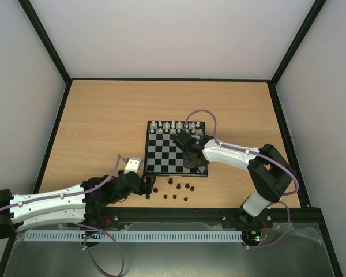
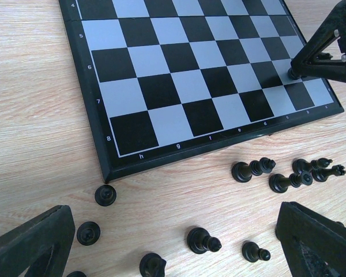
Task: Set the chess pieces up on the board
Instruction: Place the chess piece on the chessboard.
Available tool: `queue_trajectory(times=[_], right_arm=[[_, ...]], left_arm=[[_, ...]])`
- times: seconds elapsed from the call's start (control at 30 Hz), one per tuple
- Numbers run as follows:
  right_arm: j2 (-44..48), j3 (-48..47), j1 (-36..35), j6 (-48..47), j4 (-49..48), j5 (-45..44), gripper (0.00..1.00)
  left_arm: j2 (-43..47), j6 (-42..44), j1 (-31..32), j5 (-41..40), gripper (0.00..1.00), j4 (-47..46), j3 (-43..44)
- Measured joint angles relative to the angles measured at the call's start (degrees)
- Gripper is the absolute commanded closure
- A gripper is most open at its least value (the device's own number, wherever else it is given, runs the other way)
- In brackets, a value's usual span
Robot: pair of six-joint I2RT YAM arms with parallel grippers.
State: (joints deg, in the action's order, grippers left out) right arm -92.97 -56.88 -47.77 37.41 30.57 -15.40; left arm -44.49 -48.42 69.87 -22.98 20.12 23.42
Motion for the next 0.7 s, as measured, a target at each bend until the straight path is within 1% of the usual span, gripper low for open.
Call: queue_trajectory(times=[0.43, 0.63, 0.7], right_arm=[[-0.92, -0.07, 0.83, -1.57, -1.07, 0.17, 0.88], [-1.22, -0.09, 0.98, -2.05, -1.62, 0.26, 0.85], [-1.22, -0.09, 1.01, -2.16, -1.79, 0.37, 0.82]], left_arm=[[0.0, -0.02, 0.0, -0.02, 0.01, 0.02, 0.0], [0.0, -0.02, 0.0, -0.02, 0.01, 0.02, 0.0], [0.0, -0.02, -0.02, -0.02, 0.01, 0.0, 0.0]])
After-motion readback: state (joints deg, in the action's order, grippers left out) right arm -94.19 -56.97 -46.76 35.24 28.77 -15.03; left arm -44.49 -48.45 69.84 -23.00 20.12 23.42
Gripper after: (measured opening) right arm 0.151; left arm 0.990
